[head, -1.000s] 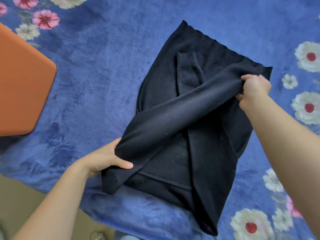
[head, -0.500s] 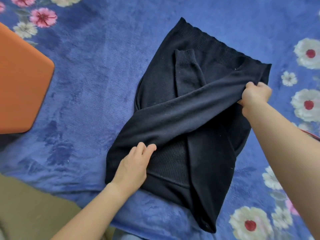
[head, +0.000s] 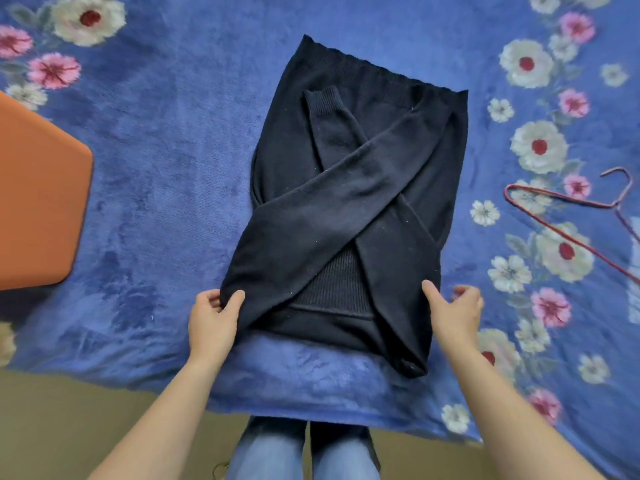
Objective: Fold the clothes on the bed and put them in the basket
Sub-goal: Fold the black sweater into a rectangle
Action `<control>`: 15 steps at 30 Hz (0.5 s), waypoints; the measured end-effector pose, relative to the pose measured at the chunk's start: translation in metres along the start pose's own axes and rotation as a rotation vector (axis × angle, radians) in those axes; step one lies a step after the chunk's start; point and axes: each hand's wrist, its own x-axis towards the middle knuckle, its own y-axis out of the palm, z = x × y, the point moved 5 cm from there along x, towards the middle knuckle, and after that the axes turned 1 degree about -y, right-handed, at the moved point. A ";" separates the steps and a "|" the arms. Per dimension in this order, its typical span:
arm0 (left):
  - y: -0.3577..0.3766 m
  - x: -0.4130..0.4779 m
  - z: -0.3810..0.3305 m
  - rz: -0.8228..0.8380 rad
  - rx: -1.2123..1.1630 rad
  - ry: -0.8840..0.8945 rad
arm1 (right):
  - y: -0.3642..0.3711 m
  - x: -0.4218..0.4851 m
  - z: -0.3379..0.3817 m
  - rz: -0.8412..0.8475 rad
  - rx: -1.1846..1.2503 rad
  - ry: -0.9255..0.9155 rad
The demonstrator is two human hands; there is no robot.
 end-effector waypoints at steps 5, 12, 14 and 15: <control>0.006 0.003 -0.019 0.271 -0.016 0.043 | 0.025 -0.057 -0.063 0.464 0.397 0.366; -0.006 -0.014 -0.011 0.578 -0.101 -0.087 | 0.016 -0.069 -0.065 0.514 0.539 0.308; -0.017 -0.028 0.009 0.602 0.005 -0.151 | 0.002 -0.079 -0.079 0.551 0.386 0.328; -0.023 -0.039 0.020 0.615 0.065 -0.201 | -0.004 -0.088 -0.089 0.597 0.259 0.342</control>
